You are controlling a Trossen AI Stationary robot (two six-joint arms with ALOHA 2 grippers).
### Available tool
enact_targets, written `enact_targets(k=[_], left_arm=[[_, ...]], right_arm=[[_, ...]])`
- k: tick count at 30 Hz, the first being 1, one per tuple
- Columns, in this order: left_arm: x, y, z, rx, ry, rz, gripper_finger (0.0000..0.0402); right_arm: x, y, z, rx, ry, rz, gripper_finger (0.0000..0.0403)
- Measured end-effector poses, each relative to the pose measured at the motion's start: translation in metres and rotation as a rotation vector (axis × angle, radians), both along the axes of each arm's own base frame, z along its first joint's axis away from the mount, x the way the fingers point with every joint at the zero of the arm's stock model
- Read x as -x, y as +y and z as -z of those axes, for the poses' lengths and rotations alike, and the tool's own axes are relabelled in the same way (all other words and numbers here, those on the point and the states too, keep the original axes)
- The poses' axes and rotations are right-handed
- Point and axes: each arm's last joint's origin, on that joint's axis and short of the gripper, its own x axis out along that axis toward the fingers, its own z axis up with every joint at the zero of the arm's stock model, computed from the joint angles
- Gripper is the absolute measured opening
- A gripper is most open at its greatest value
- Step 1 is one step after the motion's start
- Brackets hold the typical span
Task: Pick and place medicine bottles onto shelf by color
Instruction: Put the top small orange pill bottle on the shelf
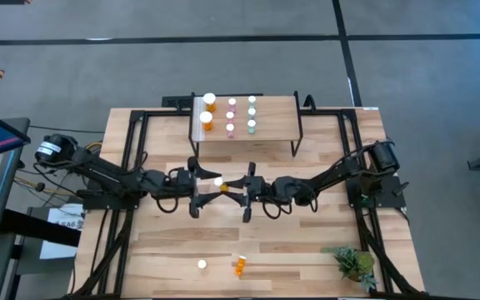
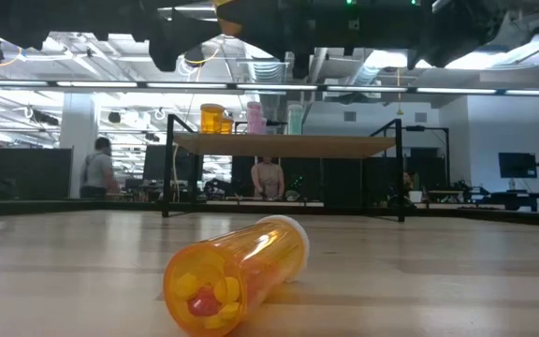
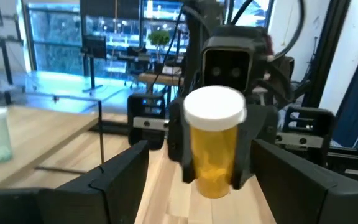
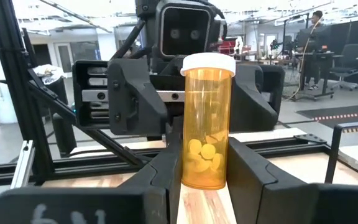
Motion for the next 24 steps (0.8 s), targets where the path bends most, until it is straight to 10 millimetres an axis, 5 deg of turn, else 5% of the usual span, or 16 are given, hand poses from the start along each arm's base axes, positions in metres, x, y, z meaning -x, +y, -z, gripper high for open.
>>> enact_targets(k=[24], left_arm=[[0.0016,-0.0069,-0.0064,-0.011,-0.066,0.091,0.0267]], right_arm=[[0.0013,0.0026,-0.0090,-0.047,-0.092,-0.125,0.0119]])
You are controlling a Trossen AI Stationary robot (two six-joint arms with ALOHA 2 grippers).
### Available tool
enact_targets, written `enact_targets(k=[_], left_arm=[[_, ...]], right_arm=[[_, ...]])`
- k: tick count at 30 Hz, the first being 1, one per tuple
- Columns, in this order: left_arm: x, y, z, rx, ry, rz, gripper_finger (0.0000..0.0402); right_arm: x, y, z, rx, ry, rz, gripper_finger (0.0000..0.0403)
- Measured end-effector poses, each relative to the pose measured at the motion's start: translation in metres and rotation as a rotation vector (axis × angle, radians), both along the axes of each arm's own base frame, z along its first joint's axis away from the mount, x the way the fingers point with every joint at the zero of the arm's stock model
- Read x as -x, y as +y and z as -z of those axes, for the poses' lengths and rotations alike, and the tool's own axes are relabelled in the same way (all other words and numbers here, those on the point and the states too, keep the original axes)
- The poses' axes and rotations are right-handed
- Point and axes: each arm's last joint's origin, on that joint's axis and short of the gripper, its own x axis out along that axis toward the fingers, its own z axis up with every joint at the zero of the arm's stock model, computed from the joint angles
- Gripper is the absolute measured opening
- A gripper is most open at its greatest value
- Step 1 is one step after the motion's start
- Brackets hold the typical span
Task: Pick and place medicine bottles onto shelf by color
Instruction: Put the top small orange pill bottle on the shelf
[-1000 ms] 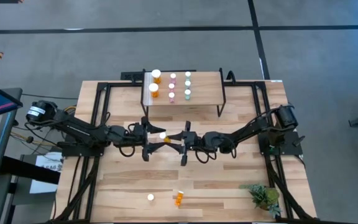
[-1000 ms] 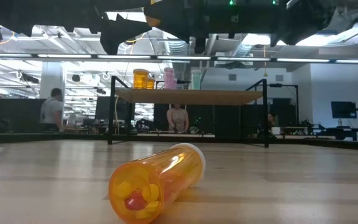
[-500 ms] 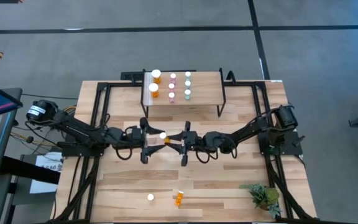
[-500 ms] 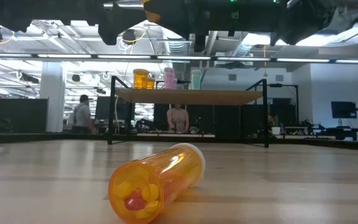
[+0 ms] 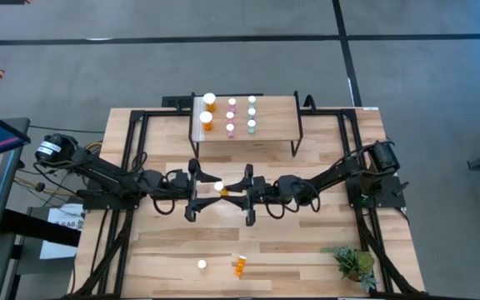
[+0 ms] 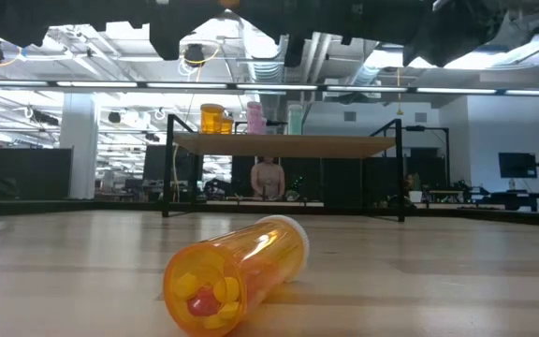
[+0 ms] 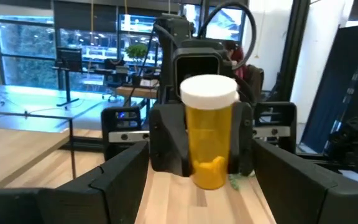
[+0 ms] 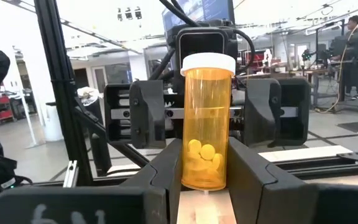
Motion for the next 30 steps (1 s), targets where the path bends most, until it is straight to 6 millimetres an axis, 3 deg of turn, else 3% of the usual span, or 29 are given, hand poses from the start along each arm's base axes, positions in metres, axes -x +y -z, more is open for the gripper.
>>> enact_targets(k=[12,30], left_arm=[[0.0001,-0.0008,-0.0005,0.003,-0.005,0.026,0.0267],[0.0002,-0.0003,-0.0014,0.016,-0.015,0.019,0.0267]], right_arm=[[-0.0074,0.0031,-0.0099,-0.003,-0.003,-0.061,0.0119],[-0.0082,0.0024,-0.0059,0.029,0.040,-0.005,0.0119]])
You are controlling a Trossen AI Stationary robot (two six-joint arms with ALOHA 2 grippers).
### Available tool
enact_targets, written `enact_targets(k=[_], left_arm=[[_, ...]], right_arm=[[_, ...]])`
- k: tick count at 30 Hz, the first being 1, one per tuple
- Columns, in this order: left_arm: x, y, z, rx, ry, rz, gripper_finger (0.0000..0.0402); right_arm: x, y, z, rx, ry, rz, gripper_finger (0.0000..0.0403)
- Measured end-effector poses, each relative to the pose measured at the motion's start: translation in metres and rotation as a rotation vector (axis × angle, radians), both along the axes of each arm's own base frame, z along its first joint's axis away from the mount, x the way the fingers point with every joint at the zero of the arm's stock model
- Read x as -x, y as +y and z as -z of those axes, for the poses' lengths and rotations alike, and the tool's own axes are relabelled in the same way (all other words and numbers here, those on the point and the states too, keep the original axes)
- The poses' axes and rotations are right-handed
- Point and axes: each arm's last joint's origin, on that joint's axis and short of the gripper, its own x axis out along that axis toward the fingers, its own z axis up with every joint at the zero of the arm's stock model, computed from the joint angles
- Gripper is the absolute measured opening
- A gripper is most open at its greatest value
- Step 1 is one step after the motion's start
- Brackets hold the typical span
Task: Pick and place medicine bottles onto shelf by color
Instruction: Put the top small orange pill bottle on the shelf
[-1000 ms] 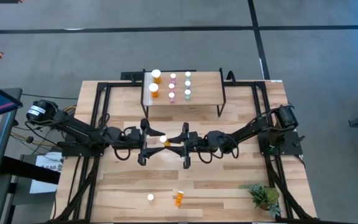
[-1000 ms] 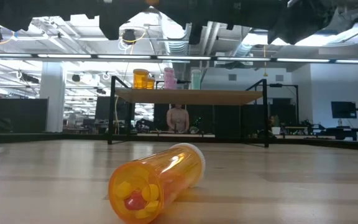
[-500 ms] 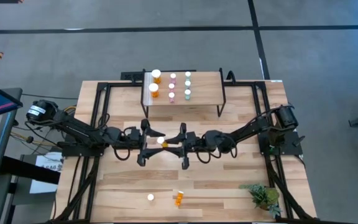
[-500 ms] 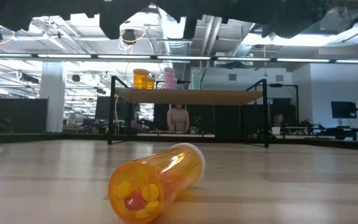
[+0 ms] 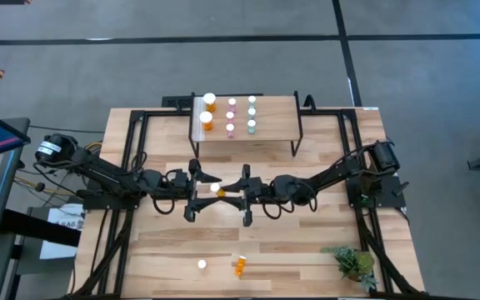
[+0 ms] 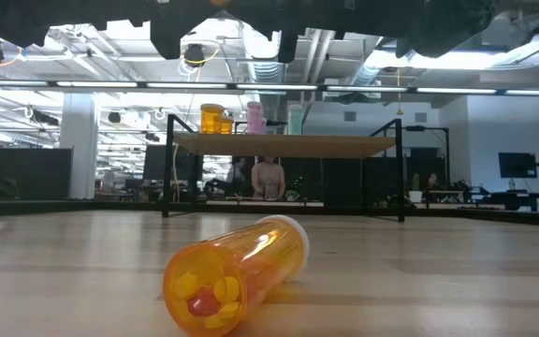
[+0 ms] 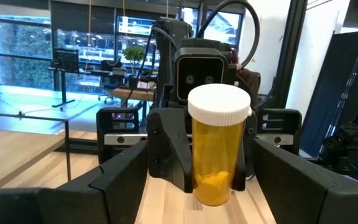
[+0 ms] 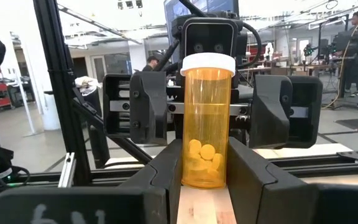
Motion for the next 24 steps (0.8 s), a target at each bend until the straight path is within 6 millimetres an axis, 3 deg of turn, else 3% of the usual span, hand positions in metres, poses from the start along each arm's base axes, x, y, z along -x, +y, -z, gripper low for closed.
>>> enact_targets(k=[8,18,24], left_arm=[[0.0000,0.0000,0.0000,0.000,0.000,0.000,0.0264],[0.0000,0.0000,0.0000,0.000,0.000,0.001,0.0189],[0.0000,-0.0001,0.0002,-0.001,0.002,0.002,0.0170]], right_arm=[[0.0000,-0.0001,0.0002,0.000,0.002,0.002,0.0119],[-0.0002,-0.0001,0.0013,0.002,0.014,0.002,0.0119],[-0.0003,0.0000,0.0015,0.002,0.014,0.002,0.0119]])
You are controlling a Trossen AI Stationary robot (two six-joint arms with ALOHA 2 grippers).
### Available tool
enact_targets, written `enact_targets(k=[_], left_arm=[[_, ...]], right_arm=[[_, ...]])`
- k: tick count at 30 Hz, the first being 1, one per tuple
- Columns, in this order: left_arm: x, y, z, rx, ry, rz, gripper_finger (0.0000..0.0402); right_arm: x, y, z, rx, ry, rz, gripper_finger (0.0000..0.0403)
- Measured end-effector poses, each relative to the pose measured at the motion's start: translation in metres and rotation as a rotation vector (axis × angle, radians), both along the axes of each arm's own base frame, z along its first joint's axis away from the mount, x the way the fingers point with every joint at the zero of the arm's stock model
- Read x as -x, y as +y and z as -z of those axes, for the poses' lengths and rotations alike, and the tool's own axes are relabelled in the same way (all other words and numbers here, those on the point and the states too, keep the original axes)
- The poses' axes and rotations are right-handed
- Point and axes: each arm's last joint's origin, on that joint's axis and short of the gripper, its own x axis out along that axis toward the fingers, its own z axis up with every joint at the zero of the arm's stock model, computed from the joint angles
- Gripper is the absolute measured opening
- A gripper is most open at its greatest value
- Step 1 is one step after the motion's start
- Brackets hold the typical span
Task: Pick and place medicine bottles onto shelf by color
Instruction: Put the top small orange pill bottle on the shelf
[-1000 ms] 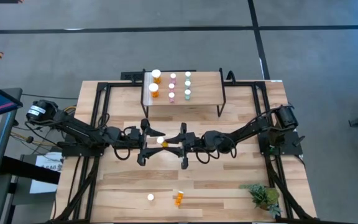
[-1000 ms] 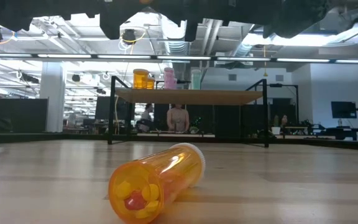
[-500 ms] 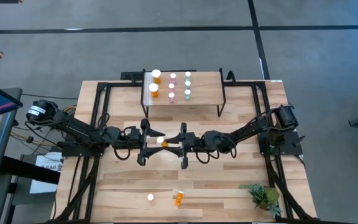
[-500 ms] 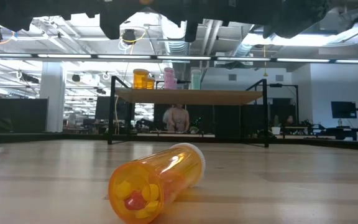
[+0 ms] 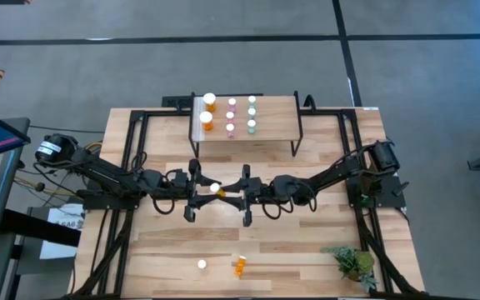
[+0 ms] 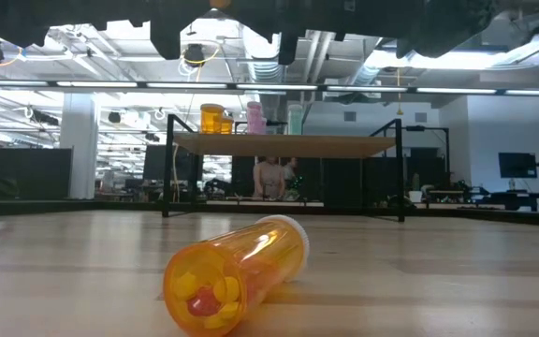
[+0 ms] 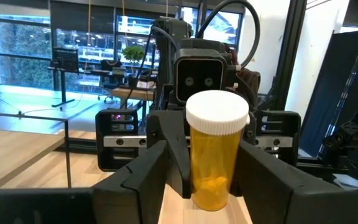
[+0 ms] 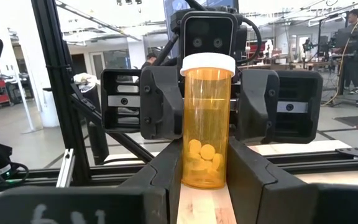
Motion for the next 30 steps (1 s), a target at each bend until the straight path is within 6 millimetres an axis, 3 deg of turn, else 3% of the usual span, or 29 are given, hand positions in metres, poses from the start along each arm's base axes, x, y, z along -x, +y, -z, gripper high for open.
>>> enact_targets(k=[21,30], left_arm=[[-0.0001,-0.0002,0.0011,-0.004,0.011,0.003,0.0111],[-0.0002,-0.0002,0.0028,-0.007,0.026,0.002,0.0105]], right_arm=[[-0.0003,-0.0008,0.0008,-0.002,0.008,0.002,0.0119],[-0.0011,-0.0031,0.0036,-0.003,0.037,0.007,0.0135]])
